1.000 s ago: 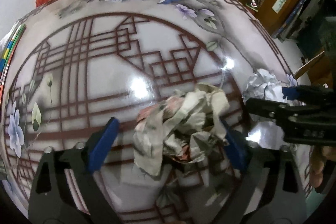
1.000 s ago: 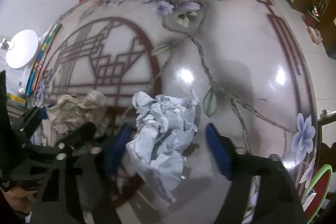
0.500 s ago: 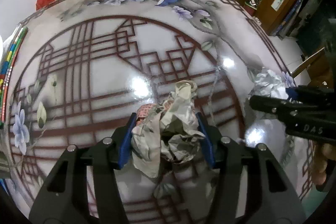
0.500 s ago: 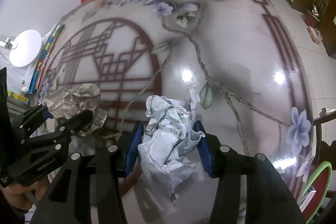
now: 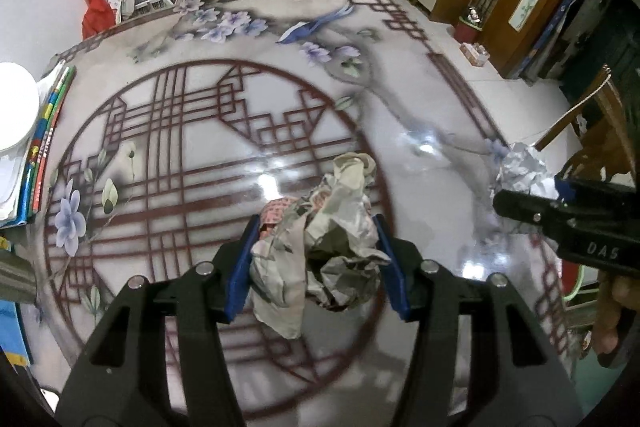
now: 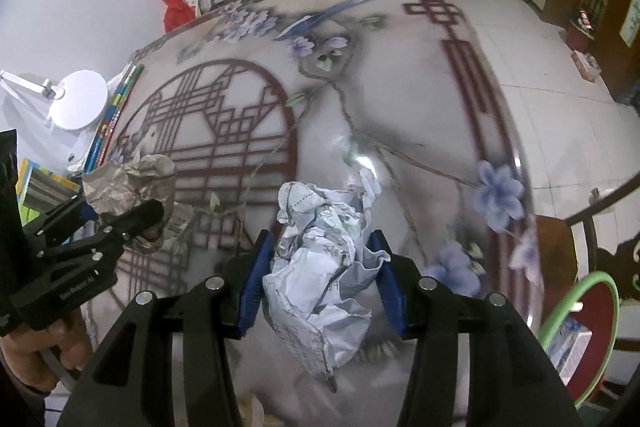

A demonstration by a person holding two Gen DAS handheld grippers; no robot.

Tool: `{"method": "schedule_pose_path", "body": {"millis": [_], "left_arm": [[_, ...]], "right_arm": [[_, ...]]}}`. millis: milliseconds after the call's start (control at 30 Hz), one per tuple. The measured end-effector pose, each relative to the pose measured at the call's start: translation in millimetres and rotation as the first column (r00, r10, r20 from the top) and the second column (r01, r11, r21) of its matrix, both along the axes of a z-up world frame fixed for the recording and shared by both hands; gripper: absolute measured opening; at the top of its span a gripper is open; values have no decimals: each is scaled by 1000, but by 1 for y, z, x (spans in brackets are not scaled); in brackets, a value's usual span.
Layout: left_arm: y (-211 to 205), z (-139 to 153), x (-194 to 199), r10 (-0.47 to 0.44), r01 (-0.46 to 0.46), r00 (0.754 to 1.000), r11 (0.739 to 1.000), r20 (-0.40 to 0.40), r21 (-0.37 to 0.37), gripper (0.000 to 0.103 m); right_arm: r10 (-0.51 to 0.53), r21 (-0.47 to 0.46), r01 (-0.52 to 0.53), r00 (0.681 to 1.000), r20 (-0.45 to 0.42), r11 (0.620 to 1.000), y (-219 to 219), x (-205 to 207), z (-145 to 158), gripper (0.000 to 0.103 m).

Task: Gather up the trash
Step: 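Carry both crumpled papers over the bin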

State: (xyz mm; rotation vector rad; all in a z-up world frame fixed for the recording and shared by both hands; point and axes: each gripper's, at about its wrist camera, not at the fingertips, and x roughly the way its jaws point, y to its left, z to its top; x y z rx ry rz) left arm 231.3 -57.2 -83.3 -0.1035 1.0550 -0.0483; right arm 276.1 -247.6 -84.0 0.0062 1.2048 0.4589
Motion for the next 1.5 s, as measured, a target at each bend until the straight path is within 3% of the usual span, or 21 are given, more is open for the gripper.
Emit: {"method": "schedule_pose_path", "body": {"millis": [400, 767, 1067, 1500], "left_arm": [[-77, 36, -29, -87, 87, 996, 996, 16, -12, 53], [-176, 42, -32, -231, 232, 973, 972, 24, -28, 53], [-249, 45, -30, -365, 366, 930, 930, 33, -31, 53], [-354, 41, -24, -511, 512, 859, 853, 34, -97, 53]], "right_arm": [[-83, 33, 82, 996, 38, 996, -84, -46, 40, 48], [-211, 30, 210, 976, 49, 977, -184, -73, 48, 48], [-319, 39, 317, 946, 61, 948, -253, -89, 53, 48], [-464, 43, 462, 884, 52, 886, -351, -113, 52, 48]]}}
